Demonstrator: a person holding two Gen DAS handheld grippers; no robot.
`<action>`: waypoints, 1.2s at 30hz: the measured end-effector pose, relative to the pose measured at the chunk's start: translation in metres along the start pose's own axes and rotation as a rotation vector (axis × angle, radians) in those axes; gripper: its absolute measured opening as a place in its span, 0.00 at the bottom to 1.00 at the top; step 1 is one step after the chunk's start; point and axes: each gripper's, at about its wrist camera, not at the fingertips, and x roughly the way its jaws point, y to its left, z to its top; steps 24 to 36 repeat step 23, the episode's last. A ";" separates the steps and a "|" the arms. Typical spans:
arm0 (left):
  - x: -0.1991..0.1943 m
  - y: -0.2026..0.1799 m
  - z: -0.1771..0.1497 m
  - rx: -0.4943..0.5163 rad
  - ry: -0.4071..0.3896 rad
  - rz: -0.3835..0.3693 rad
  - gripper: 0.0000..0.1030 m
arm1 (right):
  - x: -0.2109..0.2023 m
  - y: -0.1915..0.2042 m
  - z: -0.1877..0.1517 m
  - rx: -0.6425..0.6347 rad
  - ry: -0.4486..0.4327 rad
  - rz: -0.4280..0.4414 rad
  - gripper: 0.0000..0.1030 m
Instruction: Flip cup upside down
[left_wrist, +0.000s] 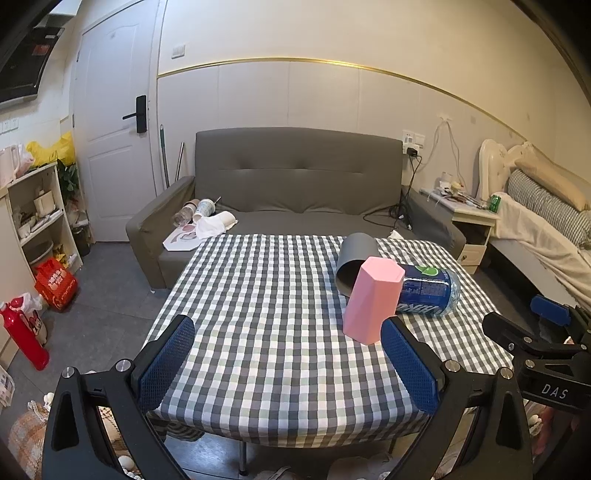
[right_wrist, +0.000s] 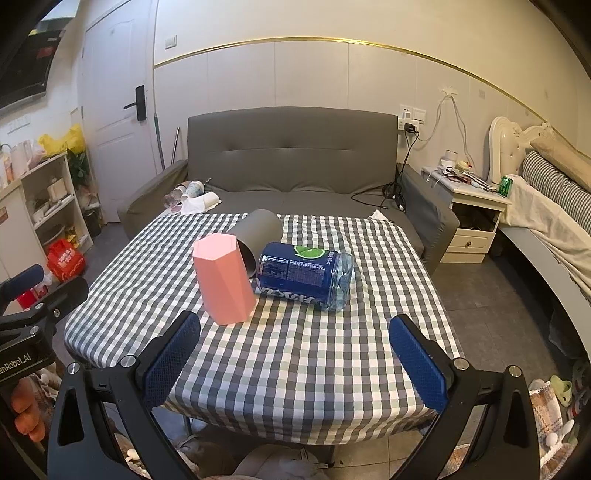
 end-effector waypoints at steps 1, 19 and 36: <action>0.000 0.000 0.000 0.000 0.000 0.000 1.00 | 0.000 0.000 0.000 0.000 0.000 0.001 1.00; -0.001 0.000 0.000 0.010 -0.005 0.016 1.00 | -0.001 0.001 0.000 0.001 0.010 0.002 1.00; -0.001 -0.001 0.000 0.017 -0.011 0.019 1.00 | 0.001 0.000 0.000 0.003 0.013 0.002 1.00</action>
